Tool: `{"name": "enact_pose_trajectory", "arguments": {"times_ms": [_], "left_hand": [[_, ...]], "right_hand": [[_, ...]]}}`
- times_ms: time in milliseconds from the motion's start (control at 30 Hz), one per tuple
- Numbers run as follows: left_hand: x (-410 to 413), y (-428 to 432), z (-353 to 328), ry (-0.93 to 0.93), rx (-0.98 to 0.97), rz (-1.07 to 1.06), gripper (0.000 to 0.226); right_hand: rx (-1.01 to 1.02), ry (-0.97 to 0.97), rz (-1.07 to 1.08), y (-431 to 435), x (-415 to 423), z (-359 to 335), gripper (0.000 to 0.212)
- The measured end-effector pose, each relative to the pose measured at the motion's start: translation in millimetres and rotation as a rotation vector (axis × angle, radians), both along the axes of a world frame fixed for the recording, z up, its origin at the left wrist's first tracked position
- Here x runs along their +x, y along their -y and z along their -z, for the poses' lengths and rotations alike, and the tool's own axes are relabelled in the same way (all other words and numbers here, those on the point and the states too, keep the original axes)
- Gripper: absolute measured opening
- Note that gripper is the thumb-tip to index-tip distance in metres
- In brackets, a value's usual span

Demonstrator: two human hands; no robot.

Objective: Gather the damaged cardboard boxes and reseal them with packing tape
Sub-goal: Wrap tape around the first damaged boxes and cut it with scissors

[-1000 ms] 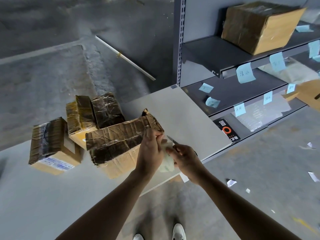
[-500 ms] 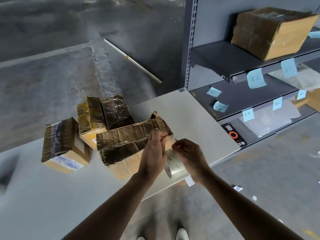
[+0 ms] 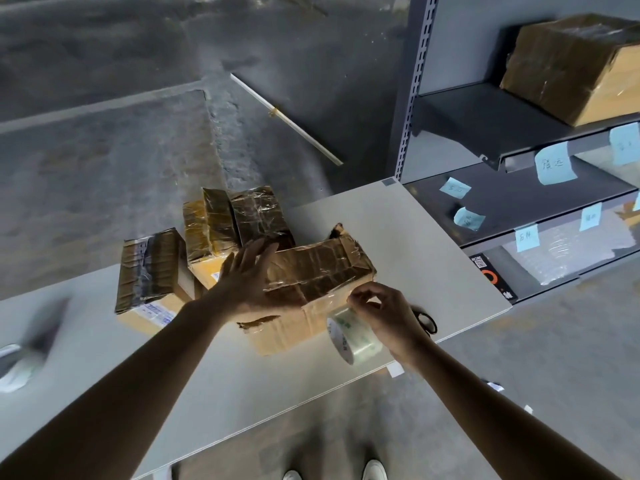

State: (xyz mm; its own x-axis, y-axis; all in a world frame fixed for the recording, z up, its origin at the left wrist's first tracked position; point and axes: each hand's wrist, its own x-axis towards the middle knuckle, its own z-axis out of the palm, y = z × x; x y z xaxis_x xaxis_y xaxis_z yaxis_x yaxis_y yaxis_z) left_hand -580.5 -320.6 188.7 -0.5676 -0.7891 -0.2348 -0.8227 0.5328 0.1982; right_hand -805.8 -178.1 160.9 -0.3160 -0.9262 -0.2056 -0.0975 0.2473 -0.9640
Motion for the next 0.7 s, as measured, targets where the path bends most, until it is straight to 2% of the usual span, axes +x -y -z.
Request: {"name": "enact_pose_trajectory", "arguments": {"times_ms": [100,233,400,700], "left_hand": [[12.8,6.8,-1.4,0.160,0.145,-0.001,0.148],[12.5,6.8,4.1,0.243,0.223,-0.020,0.150],[7.5,2.1,0.2,0.270,0.046,0.030,0.135],[5.3,-31.9,11.4,0.066,-0.154,-0.088,0.109]], "right_hand": [[0.002,0.063,-0.017,4.9,7.3,-2.5,0.007],[0.055,0.073,-0.042,8.6,13.7,-4.5,0.008],[0.061,0.012,-0.009,15.0,16.4,-7.8,0.010],[0.073,-0.063,-0.038,24.5,15.5,-27.7,0.009]]}}
